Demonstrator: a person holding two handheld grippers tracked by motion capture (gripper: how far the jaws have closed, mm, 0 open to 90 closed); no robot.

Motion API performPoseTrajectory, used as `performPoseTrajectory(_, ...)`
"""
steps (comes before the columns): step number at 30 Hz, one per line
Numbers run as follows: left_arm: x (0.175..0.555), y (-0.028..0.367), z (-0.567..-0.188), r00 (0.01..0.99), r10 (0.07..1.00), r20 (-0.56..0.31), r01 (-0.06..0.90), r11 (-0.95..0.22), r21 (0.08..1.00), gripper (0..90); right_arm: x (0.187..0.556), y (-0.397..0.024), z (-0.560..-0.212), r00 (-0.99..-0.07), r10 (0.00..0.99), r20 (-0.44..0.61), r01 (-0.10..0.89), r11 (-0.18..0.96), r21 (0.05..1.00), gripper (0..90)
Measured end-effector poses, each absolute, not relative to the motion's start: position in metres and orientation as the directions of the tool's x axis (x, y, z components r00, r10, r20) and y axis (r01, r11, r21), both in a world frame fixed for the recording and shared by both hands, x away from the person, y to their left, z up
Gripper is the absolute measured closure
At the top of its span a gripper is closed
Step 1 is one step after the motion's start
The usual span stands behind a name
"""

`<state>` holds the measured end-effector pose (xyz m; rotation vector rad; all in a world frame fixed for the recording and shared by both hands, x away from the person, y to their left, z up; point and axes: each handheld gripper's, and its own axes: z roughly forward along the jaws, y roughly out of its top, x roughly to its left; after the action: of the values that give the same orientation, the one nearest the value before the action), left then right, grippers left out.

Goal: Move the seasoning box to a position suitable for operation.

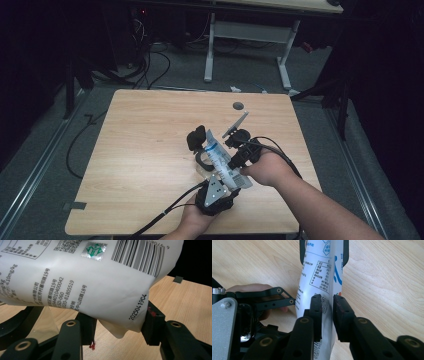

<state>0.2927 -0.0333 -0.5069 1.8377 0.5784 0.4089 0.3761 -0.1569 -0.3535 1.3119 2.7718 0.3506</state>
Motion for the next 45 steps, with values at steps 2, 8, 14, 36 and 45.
performPoseTrajectory(2, 0.292, -0.033, -0.507, 0.822, 0.570, -0.001, 0.187, -0.268, 0.945, 53.4, 0.376, -0.156, -0.352, -0.633, 0.773, 0.046, 0.761, 0.610, 0.220, 82.9)
performPoseTrajectory(8, 0.291, -0.034, -0.507, 0.823, 0.569, 0.002, 0.182, -0.267, 0.946, 53.4, 0.378, -0.155, -0.351, -0.656, 0.753, 0.046, 0.745, 0.636, 0.200, 86.9)
performPoseTrajectory(14, 0.292, -0.036, -0.505, 0.819, 0.574, 0.000, 0.185, -0.263, 0.947, 53.4, 0.378, -0.153, -0.350, -0.662, 0.749, 0.021, 0.738, 0.647, 0.192, 89.2)
performPoseTrajectory(36, 0.293, -0.034, -0.503, 0.819, 0.573, -0.022, 0.197, -0.246, 0.949, 51.3, 0.382, -0.145, -0.347, -0.712, 0.702, -0.012, 0.688, 0.701, 0.187, 90.0)
performPoseTrajectory(45, 0.292, -0.035, -0.504, 0.825, 0.565, -0.019, 0.192, -0.249, 0.949, 50.0, 0.384, -0.144, -0.348, -0.724, 0.690, -0.018, 0.676, 0.714, 0.183, 90.0)
